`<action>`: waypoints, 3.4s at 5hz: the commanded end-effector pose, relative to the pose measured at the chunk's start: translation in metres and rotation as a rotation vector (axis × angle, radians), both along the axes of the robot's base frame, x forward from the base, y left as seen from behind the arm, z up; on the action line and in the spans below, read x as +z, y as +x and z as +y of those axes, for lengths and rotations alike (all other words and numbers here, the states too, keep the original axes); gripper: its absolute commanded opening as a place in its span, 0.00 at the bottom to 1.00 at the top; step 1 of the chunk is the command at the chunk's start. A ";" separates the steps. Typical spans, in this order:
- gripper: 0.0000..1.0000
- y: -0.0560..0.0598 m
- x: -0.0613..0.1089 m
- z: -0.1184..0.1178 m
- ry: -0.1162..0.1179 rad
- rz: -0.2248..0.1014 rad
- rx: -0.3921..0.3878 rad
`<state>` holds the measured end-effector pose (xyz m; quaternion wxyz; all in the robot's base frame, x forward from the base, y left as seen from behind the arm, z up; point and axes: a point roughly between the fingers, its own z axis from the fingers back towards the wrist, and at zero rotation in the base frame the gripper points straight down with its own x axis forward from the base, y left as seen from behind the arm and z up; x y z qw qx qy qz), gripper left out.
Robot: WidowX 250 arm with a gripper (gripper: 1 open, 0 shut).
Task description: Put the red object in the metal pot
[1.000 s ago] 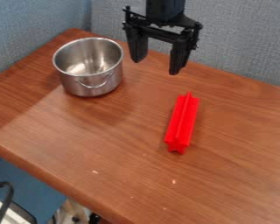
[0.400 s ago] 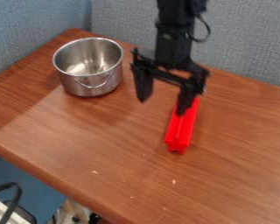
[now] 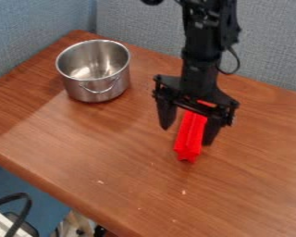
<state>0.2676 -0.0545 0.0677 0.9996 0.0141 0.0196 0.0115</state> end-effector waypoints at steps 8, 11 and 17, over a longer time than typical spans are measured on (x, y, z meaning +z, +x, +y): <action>1.00 0.010 -0.033 0.013 0.015 -0.057 0.054; 1.00 0.013 -0.032 0.018 0.014 -0.042 0.061; 0.00 0.017 -0.022 0.030 0.020 0.000 0.086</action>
